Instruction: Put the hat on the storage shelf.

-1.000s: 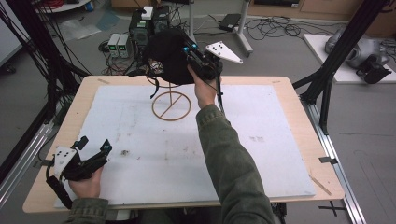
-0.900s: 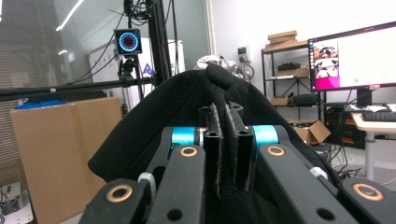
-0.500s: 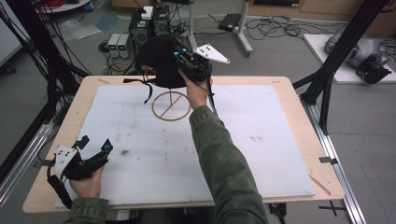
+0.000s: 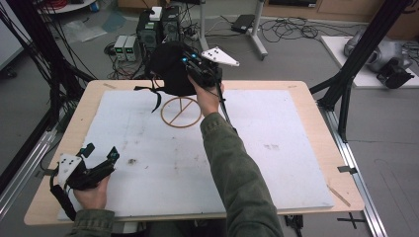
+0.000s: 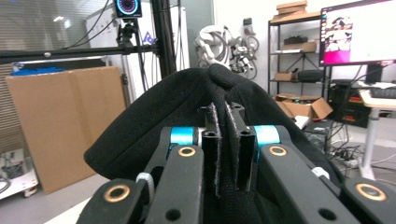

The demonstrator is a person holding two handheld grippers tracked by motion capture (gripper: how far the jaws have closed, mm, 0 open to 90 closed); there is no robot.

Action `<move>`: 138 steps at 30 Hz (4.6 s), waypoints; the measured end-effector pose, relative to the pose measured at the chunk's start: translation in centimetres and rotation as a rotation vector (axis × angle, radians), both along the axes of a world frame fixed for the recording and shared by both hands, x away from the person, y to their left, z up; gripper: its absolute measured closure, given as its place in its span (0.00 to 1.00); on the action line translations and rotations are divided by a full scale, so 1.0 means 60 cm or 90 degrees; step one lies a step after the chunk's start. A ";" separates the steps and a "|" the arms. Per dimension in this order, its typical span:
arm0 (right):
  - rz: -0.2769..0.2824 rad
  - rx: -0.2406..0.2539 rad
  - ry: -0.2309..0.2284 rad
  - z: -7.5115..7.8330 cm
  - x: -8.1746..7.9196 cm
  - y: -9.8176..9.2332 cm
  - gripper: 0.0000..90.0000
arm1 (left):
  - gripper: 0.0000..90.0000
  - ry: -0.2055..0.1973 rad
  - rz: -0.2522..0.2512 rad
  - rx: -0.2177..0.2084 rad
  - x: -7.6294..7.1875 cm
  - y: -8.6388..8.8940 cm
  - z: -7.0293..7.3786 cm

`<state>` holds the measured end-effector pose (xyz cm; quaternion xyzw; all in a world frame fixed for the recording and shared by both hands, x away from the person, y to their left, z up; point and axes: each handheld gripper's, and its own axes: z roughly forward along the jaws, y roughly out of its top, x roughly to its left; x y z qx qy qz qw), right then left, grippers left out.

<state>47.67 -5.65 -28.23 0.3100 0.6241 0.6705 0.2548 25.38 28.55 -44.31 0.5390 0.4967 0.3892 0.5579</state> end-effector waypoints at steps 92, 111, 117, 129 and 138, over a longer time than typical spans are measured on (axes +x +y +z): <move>-0.181 -0.054 0.031 -0.099 -0.153 -0.232 0.13 | 0.19 -0.008 -0.008 0.012 -0.005 -0.010 0.004; -0.230 -0.075 0.038 -0.152 -0.227 -0.291 0.13 | 0.19 -0.007 -0.007 0.016 -0.008 -0.010 0.005; -0.256 -0.066 0.042 -0.170 -0.254 -0.321 0.13 | 0.19 -0.006 -0.006 0.016 -0.007 -0.012 0.004; -0.303 -0.063 0.040 -0.201 -0.286 -0.367 0.13 | 0.18 0.005 0.001 0.030 -0.010 -0.013 0.003; -0.332 -0.076 0.040 -0.225 -0.300 -0.388 0.13 | 0.18 0.002 0.012 0.034 -0.010 -0.012 0.002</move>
